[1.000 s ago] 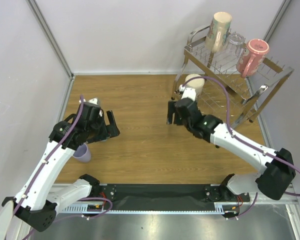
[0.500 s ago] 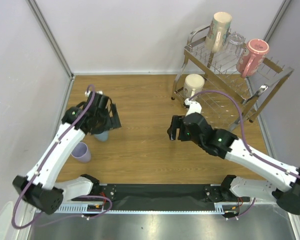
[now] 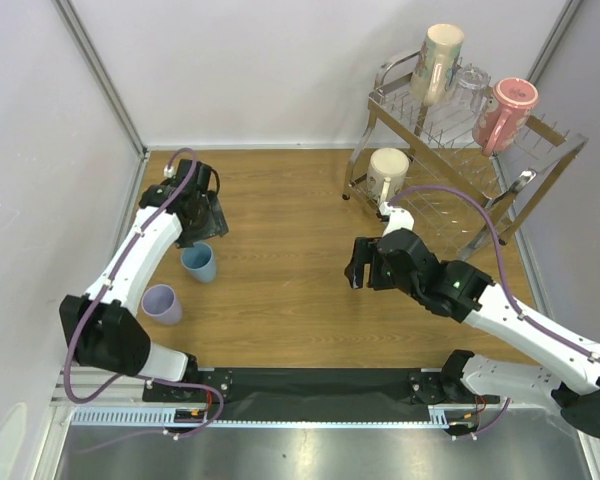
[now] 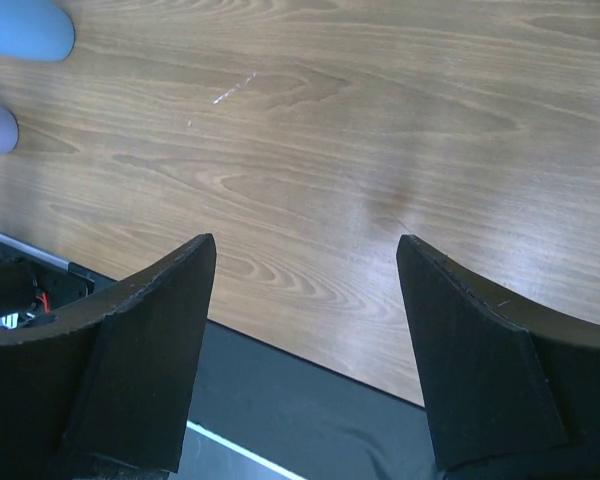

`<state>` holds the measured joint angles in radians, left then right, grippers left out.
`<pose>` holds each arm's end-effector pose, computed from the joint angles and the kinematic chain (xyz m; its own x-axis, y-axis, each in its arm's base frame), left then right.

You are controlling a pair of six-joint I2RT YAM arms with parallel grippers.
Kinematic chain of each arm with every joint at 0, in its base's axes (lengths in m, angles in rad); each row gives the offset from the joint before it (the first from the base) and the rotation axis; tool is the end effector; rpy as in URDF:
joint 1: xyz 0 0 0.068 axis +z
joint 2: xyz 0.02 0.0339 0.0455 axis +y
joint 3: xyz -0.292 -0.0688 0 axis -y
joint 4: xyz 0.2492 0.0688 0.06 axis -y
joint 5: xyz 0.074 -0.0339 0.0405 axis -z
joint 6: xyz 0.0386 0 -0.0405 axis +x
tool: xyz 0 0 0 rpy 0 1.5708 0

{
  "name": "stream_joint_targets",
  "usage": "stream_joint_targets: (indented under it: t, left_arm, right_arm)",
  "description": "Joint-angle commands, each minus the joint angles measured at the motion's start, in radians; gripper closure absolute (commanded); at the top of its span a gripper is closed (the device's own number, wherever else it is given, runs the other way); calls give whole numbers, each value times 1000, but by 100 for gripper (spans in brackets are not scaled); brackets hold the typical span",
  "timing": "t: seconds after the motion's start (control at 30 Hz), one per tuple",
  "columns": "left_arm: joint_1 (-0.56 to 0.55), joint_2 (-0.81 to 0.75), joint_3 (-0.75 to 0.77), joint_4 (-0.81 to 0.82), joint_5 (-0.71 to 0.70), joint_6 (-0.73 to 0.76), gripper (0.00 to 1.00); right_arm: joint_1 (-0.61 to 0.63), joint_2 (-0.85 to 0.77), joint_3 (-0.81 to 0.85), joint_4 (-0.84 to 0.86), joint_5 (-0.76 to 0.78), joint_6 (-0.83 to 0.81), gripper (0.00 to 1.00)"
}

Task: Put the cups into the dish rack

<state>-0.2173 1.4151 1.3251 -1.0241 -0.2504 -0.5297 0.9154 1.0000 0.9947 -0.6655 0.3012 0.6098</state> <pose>0.2730 -0.0505 0.3393 -0.8079 -0.3229 -0.4929 -0.3547 0.9345 -0.0309 0.1301 0.1505 0.3490 -0.6631 0.0349 -0.7478 -0.2876 0.9104 0.2974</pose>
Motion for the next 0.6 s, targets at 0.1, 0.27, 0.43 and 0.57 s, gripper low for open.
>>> stream_joint_targets:
  t: [0.1,0.27,0.43,0.57]
  left_arm:
    - [3,54,-46,96,10,-19,28]
    - [4,54,-116,133,-21,-49,31]
    - [6,77,-155,173,-39,-32,31]
    - [19,111,-176,193,-23,-36,31]
  right_arm:
    - [-3,-60,68,-100,-7,19,22]
    - [-3,-148,81,-175,10,68,22]
    - [-7,-213,136,-232,50,97,22]
    - [-6,-238,182,-258,75,113,22]
